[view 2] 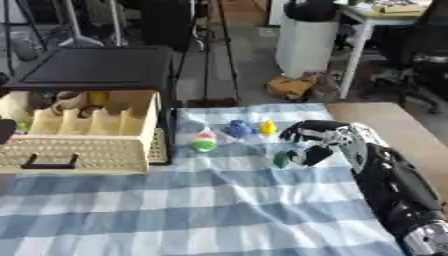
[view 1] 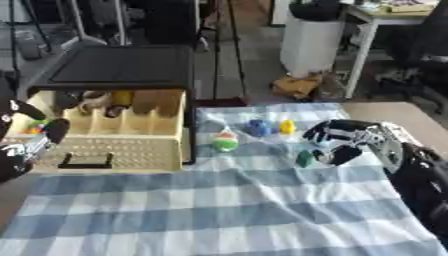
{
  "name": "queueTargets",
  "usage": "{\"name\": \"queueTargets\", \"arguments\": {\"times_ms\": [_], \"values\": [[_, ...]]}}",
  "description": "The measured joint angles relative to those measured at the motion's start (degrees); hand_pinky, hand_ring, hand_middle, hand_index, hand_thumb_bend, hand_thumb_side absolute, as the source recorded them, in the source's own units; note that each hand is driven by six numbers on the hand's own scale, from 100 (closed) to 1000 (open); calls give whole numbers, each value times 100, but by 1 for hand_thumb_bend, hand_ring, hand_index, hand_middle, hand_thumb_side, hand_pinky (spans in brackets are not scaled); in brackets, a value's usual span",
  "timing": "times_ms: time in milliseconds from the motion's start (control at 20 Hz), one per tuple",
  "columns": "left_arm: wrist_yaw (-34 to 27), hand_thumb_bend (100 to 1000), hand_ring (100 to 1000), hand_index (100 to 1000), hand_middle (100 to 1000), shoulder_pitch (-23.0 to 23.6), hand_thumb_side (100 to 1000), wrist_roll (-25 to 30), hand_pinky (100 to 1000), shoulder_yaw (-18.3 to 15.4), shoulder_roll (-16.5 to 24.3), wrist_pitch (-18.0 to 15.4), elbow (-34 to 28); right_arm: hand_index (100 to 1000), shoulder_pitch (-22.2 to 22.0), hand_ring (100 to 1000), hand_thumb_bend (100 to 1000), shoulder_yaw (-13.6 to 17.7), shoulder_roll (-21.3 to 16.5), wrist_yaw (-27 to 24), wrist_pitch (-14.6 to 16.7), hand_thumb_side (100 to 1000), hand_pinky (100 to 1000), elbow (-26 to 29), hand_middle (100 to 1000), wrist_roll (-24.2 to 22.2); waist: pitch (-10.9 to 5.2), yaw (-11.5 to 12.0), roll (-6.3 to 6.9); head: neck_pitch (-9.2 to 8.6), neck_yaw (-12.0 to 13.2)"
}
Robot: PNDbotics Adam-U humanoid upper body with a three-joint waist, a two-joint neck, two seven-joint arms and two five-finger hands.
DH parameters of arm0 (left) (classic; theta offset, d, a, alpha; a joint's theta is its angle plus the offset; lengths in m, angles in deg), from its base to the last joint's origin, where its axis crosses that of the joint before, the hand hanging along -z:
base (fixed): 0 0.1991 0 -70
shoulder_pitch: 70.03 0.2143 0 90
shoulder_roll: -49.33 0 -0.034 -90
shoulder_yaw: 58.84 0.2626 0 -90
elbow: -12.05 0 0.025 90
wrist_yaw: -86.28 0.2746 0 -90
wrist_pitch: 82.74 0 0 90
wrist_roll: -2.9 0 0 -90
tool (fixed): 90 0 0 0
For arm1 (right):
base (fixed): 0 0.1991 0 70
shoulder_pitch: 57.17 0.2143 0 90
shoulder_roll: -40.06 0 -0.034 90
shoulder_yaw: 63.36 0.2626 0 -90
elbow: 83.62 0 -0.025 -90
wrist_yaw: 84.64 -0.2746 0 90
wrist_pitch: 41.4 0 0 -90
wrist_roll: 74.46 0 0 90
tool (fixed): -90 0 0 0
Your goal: Pick up objects from table and place into drawer.
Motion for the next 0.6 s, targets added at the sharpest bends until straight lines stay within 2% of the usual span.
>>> {"name": "queueTargets", "arguments": {"times_ms": [300, 600], "values": [[0, 492, 100, 688, 105, 21, 1000, 13, 233, 1, -3, -16, 0, 921, 3, 803, 100, -5, 79, 534, 138, 357, 775, -236, 840, 350, 8, 34, 17, 0, -19], [0, 492, 100, 689, 105, 22, 1000, 18, 234, 2, -47, -35, 0, 918, 60, 802, 100, -2, 116, 846, 189, 349, 774, -343, 839, 667, 27, 82, 45, 0, -44]]}}
